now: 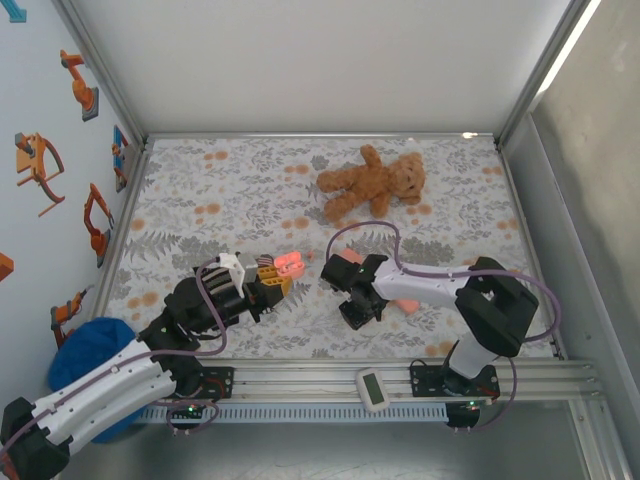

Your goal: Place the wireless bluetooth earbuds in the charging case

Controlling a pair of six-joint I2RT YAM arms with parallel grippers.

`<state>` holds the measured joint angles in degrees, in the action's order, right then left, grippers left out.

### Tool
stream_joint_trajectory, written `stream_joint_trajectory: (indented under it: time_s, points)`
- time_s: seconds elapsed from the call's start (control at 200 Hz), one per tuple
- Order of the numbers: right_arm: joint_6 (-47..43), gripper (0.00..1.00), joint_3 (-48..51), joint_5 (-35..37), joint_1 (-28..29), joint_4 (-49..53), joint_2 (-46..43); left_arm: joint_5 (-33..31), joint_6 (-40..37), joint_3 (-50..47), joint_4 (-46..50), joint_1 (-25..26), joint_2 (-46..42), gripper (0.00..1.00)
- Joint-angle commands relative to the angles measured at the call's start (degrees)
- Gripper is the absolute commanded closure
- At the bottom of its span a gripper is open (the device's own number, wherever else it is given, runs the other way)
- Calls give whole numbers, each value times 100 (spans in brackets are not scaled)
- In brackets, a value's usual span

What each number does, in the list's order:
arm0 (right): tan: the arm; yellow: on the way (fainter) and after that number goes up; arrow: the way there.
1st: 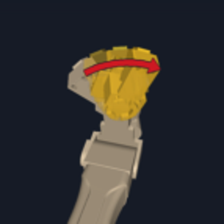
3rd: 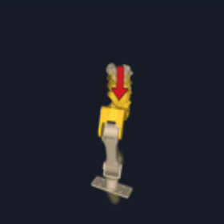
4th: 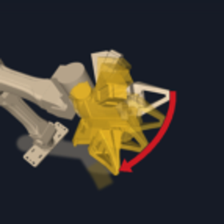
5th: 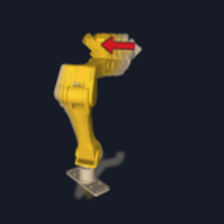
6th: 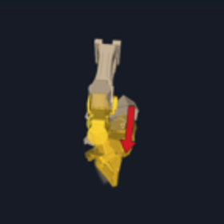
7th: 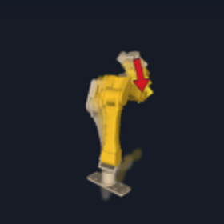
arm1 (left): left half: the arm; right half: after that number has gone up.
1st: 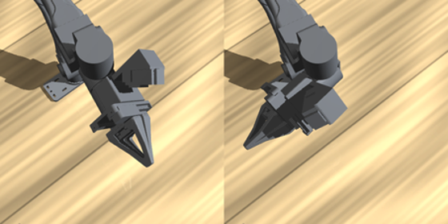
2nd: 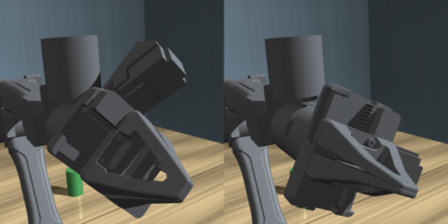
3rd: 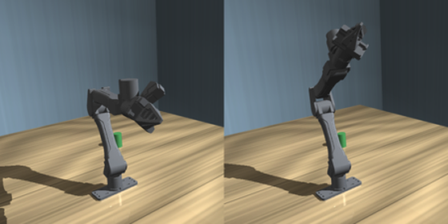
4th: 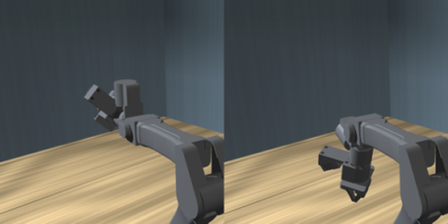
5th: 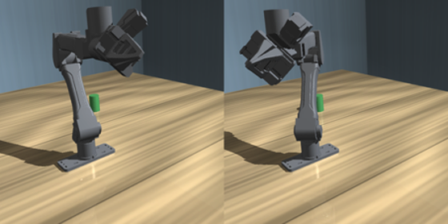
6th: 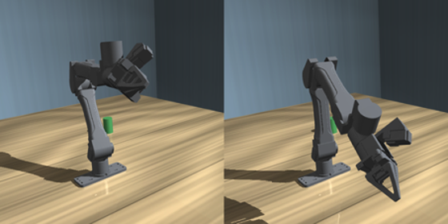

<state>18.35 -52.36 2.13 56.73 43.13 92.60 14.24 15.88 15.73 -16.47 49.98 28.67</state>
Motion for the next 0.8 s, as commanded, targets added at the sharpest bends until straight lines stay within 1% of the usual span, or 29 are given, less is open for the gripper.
stream_joint_trajectory:
  time_s: [0.0,0.461,0.566,0.631,0.796]
  points:
    - [-86,57,-125,-19,40,165,115,-67,-33,-3,-14,34,-104,89]
    - [-12,63,-54,24,48,84,276,-92,-32,-26,-1,31,-132,89]
    - [47,66,2,40,49,44,263,-88,-31,-21,-10,33,-127,89]
    - [73,71,31,50,45,33,242,-80,-25,-21,-19,36,-109,89]
    - [143,72,122,41,42,-35,107,-76,-30,-23,-64,30,-80,89]
